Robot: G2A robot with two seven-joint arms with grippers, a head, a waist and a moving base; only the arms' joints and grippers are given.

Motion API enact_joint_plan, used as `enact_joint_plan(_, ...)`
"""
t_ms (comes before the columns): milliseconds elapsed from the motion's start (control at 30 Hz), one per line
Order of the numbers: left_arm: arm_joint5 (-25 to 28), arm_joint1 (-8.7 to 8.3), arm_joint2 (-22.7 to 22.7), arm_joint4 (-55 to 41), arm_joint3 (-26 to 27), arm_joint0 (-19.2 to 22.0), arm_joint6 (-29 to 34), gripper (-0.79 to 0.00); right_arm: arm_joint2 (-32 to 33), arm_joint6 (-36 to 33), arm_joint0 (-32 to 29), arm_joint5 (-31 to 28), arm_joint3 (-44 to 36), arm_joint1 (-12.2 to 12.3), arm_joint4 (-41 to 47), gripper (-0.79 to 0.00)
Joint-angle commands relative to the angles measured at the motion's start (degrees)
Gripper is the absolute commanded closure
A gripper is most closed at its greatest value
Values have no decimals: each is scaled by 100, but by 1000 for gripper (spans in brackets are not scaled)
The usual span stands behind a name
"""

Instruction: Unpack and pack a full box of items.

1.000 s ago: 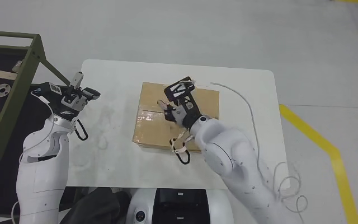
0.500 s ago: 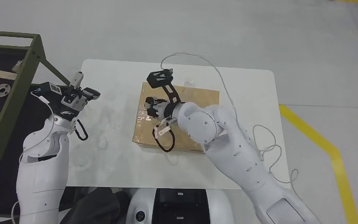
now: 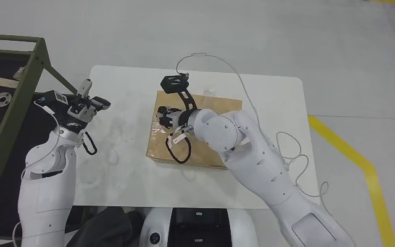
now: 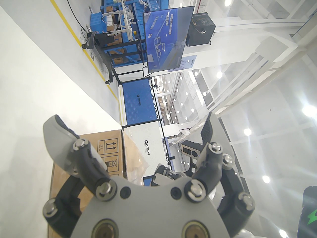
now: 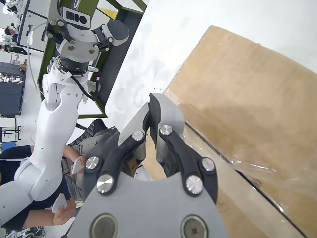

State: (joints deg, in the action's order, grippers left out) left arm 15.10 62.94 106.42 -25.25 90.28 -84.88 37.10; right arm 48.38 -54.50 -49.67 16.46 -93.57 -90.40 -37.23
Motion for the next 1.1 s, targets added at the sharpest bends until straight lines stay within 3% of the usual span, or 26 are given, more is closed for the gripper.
enact_joint_plan(0,0,0,0,0,0,0,0,-785,4,48,-47,-17,8,0,50,0)
enact_joint_plan(300,0,0,0,0,0,0,0,-785,-291,-205,397,922,604,-196,755,0)
enact_joint_plan(633,0,0,0,0,0,0,0,-785,-383,243,770,1218,1474,-465,1925,0)
enact_joint_plan(1067,0,0,0,0,0,0,0,-785,-605,546,1158,2224,2059,-641,2040,0)
